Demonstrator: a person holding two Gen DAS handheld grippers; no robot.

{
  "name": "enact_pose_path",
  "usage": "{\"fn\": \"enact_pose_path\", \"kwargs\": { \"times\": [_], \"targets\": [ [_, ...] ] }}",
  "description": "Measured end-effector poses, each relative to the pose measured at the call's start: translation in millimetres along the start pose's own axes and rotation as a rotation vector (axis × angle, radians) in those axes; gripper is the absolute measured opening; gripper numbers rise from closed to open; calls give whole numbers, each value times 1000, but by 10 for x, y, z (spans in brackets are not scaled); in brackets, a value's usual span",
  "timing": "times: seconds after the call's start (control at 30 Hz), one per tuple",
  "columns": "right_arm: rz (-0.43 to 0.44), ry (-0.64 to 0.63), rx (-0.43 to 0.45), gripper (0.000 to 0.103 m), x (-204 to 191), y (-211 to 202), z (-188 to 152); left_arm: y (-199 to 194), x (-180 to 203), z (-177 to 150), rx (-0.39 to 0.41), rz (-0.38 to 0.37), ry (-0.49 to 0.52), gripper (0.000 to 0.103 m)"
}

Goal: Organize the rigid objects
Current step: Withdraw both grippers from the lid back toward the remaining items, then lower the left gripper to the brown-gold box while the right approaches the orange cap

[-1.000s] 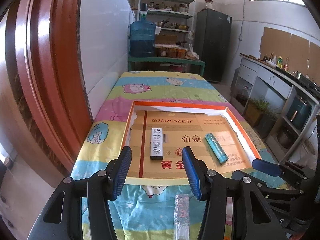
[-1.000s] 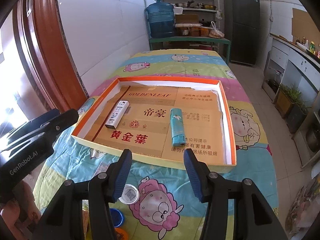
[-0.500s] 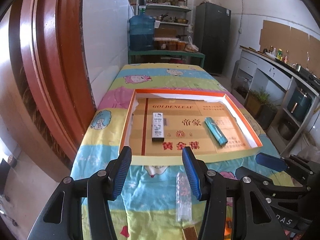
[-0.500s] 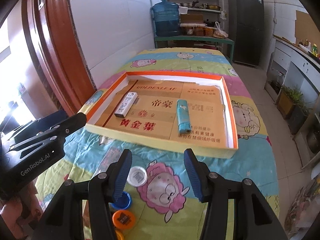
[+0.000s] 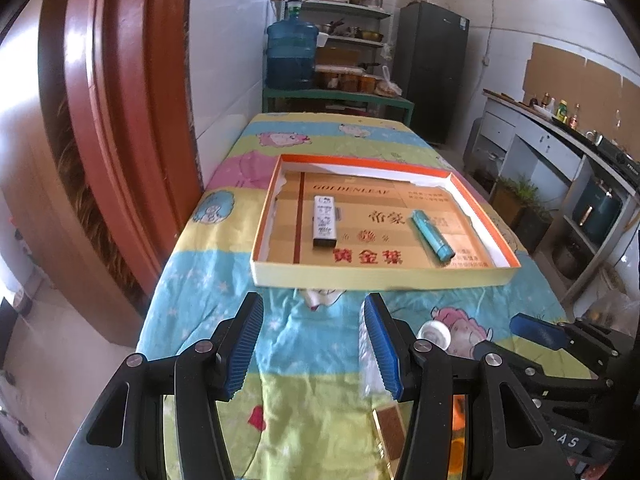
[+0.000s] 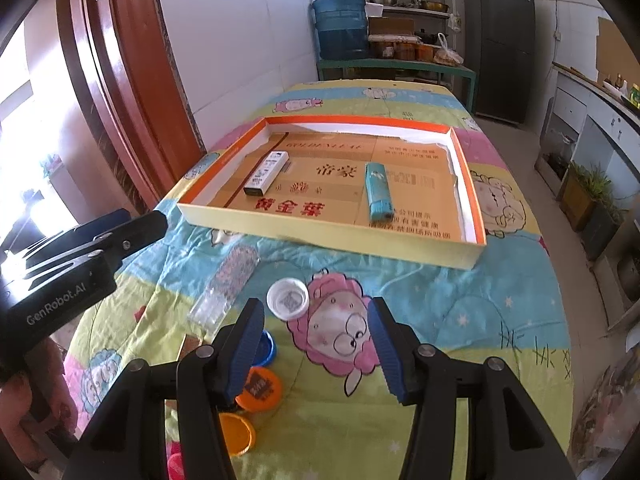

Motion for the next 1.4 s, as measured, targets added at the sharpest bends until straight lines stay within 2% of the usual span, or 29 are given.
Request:
{"fn": "enact_pose_path", "kwargs": {
  "times": [0.33, 0.77, 1.13, 1.4],
  "targets": [
    [34, -4, -13, 54, 42, -122, -245, -73, -43, -282, -21, -35, -28, 54],
    [124, -101, -73, 53, -217, -221, -771, -207, 163, -555, -30, -102, -22, 54],
    [116, -132, -105, 53, -281, -108, -931, -208, 312, -678, -48, -148, 2, 54],
    [93, -163, -93, 53, -306, -80, -948, -206, 527, -728, -59, -194, 54, 54]
  ]
}}
Point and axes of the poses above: each gripper's, at about its wrist camera, not at the fingertips, and y roughly the way its jaws point, x to its right, z to its top, the point moved 10 cm from there along y, roughly the way its jaws point, and after that the axes turned 14 degrees about y, right-handed, at the moved point
